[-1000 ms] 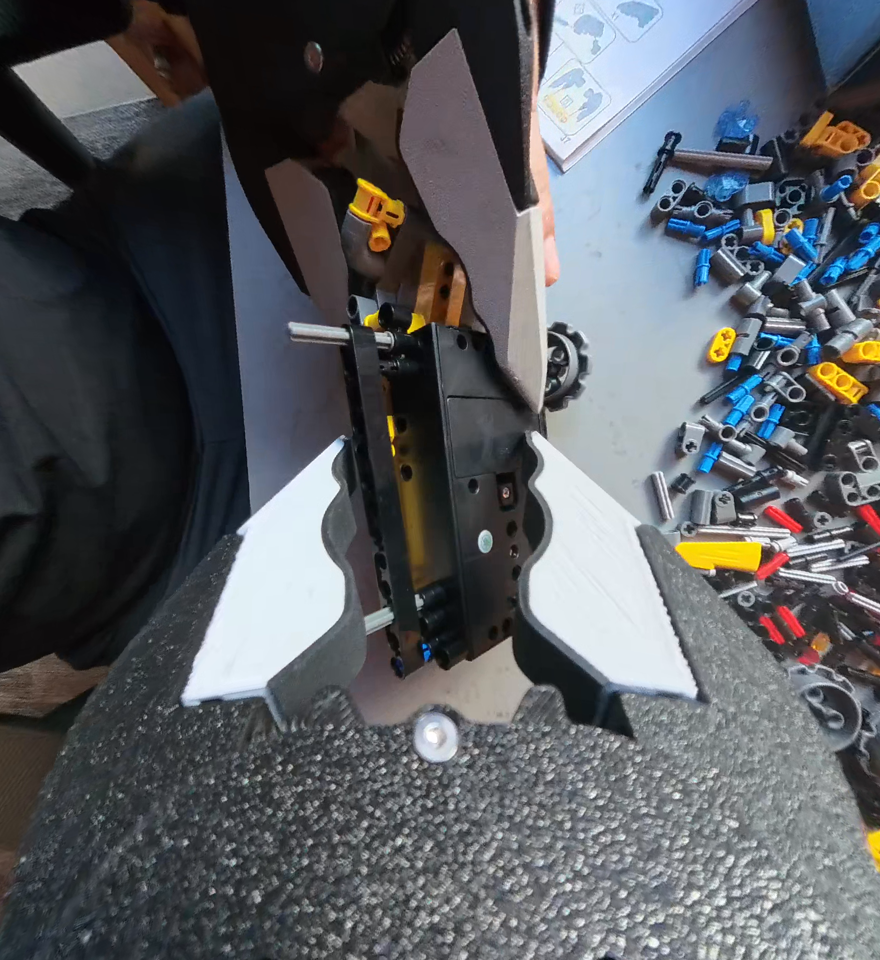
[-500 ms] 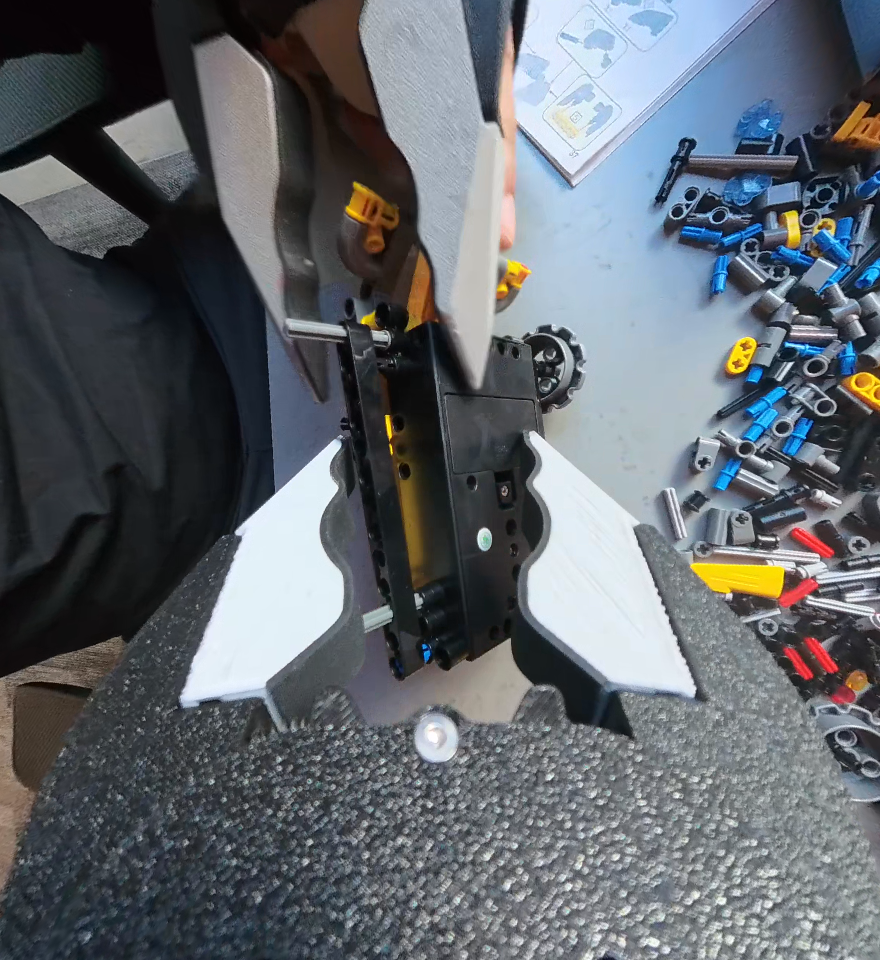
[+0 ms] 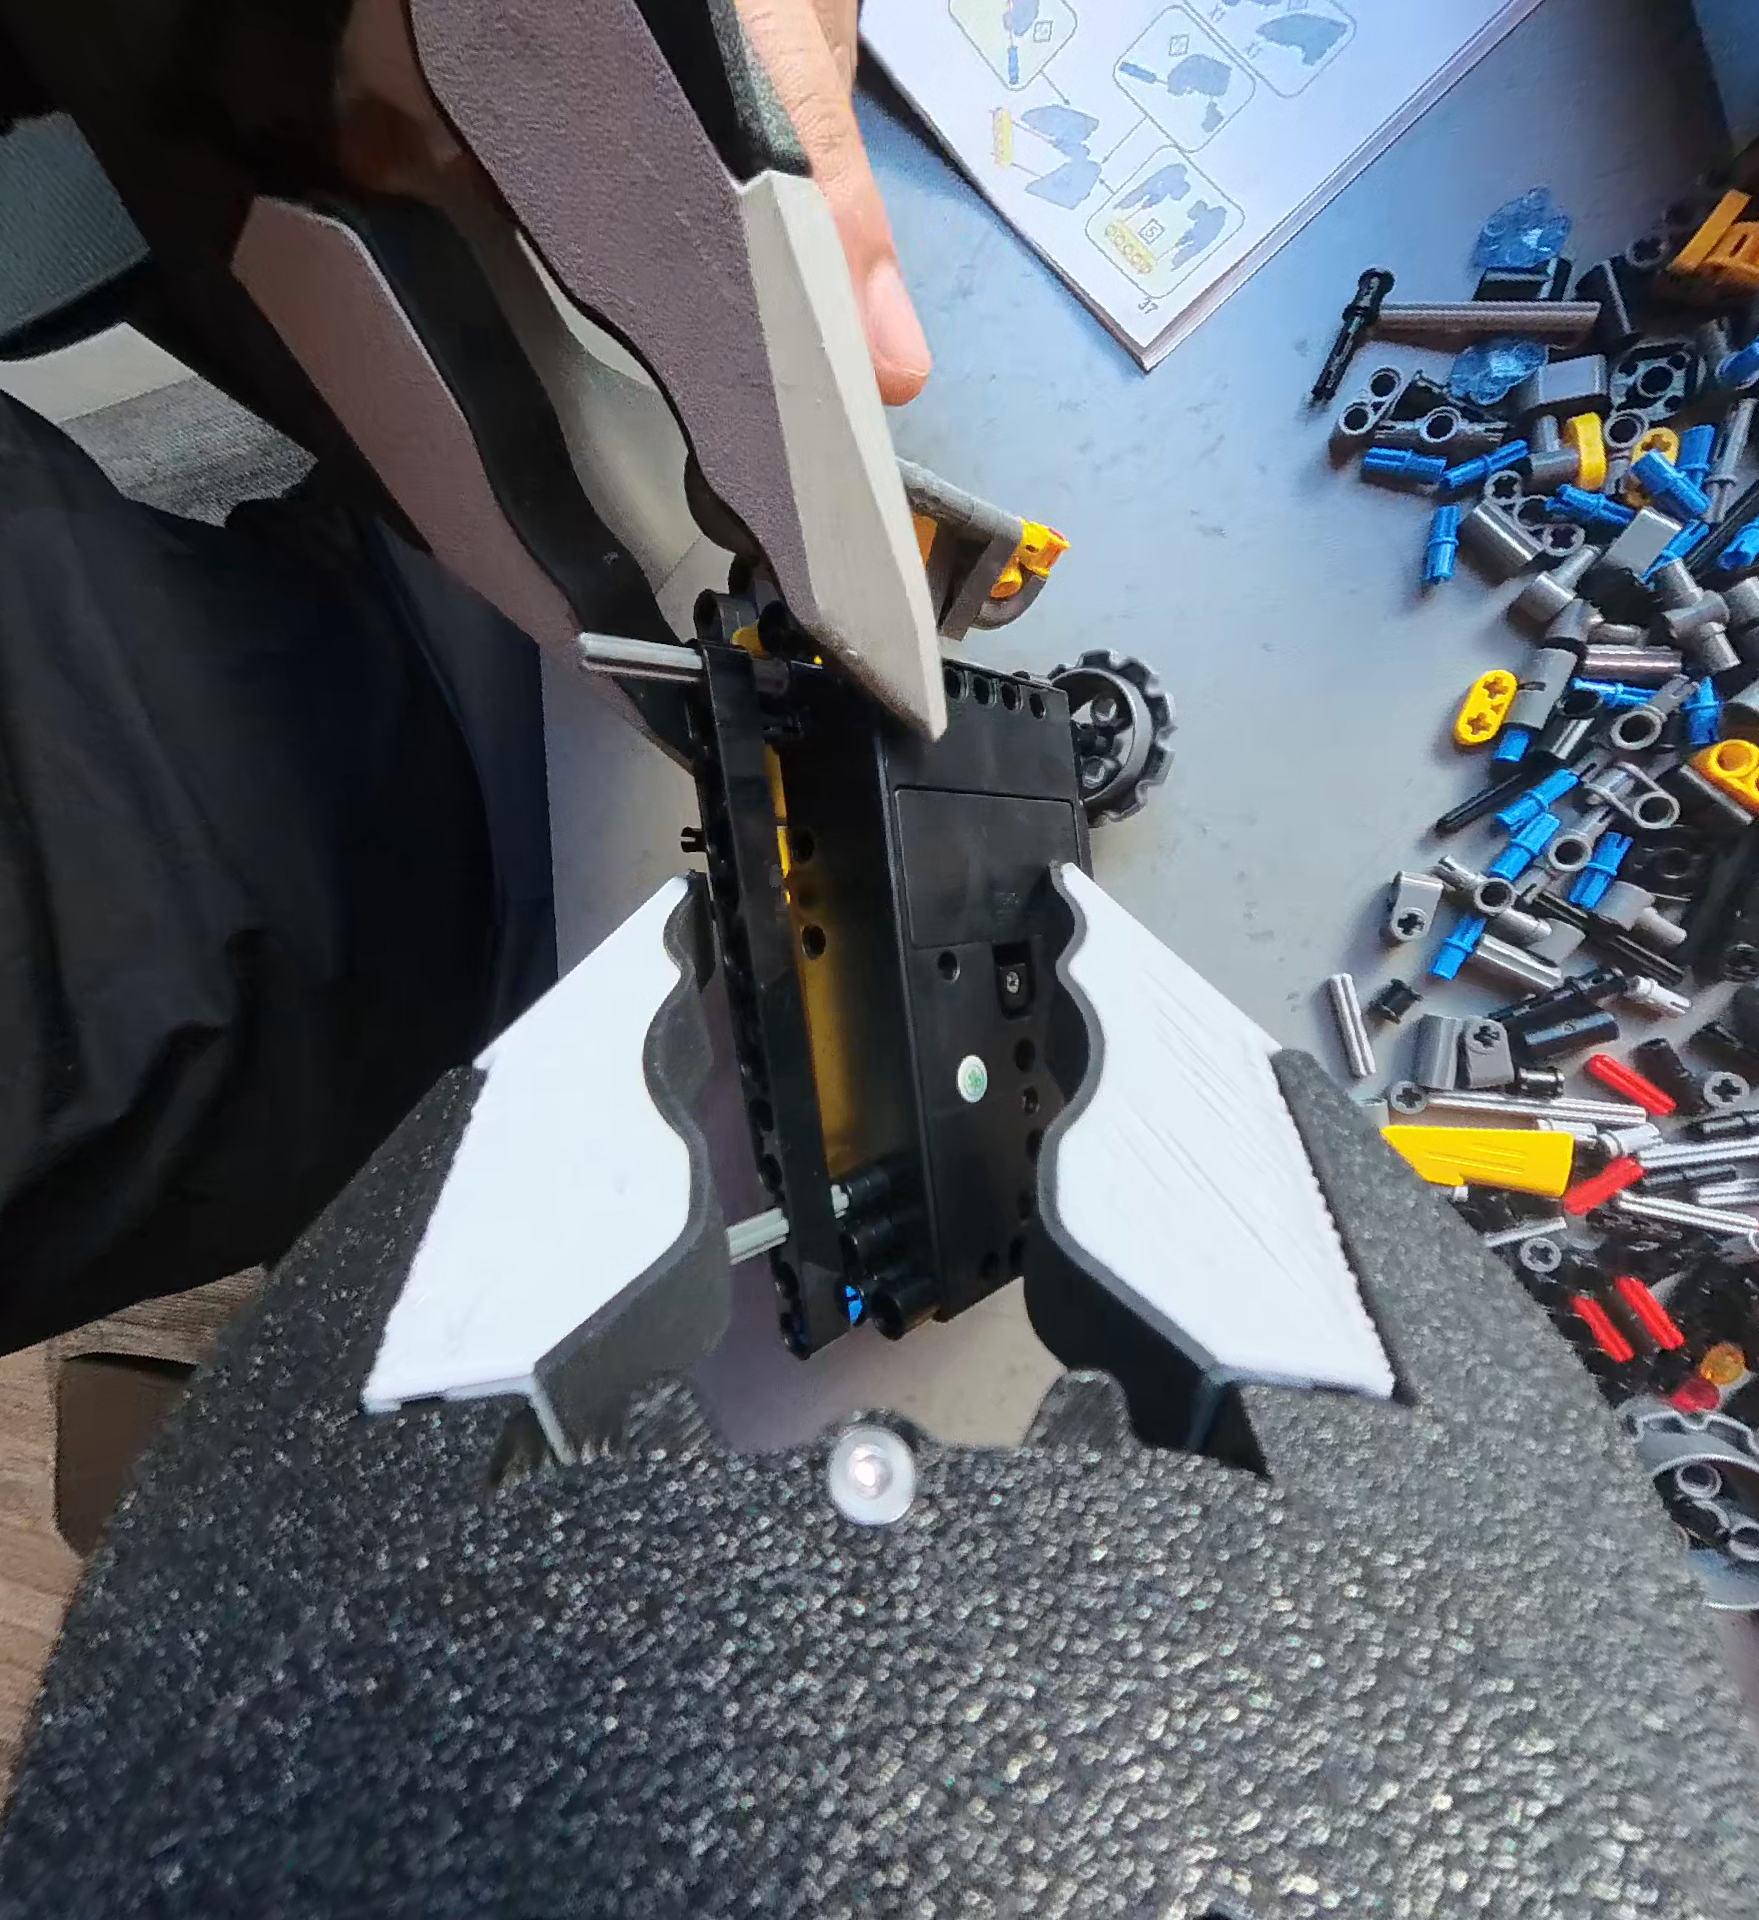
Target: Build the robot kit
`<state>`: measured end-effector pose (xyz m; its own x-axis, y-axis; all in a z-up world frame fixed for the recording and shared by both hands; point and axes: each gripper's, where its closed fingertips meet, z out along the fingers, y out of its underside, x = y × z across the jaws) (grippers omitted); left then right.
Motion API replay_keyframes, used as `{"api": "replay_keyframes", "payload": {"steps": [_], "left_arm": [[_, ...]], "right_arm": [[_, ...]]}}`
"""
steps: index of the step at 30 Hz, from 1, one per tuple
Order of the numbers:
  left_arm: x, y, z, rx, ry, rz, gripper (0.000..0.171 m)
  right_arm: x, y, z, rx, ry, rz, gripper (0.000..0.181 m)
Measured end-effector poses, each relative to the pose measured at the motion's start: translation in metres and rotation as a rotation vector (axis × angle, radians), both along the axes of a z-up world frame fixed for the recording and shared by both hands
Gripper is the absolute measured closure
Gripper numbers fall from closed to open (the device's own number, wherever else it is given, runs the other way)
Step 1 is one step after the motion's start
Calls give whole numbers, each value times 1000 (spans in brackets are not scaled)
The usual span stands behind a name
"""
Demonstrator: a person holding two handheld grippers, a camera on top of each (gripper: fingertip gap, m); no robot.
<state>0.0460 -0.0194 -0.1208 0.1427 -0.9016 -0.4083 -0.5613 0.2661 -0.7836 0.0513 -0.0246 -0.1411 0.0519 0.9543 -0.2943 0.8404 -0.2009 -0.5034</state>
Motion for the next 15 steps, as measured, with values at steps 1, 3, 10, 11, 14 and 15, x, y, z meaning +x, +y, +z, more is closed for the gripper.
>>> {"api": "replay_keyframes", "payload": {"steps": [1,3,10,11,14,15], "left_arm": [[1,0,0,22,1,-9,140],[3,-2,-1,62,18,-26,140],[1,4,0,217,30,11,137],[0,3,0,224,25,11,141],[-2,1,-2,234,42,13,141],[-3,2,-2,235,53,13,141]], "right_arm": [[0,1,0,0,3,-4,117],[1,2,0,4,6,1,117],[-3,1,0,7,9,9,117],[-4,2,0,4,7,2,117],[-6,2,0,20,5,-1,117],[-7,2,-1,39,-1,4,117]]}}
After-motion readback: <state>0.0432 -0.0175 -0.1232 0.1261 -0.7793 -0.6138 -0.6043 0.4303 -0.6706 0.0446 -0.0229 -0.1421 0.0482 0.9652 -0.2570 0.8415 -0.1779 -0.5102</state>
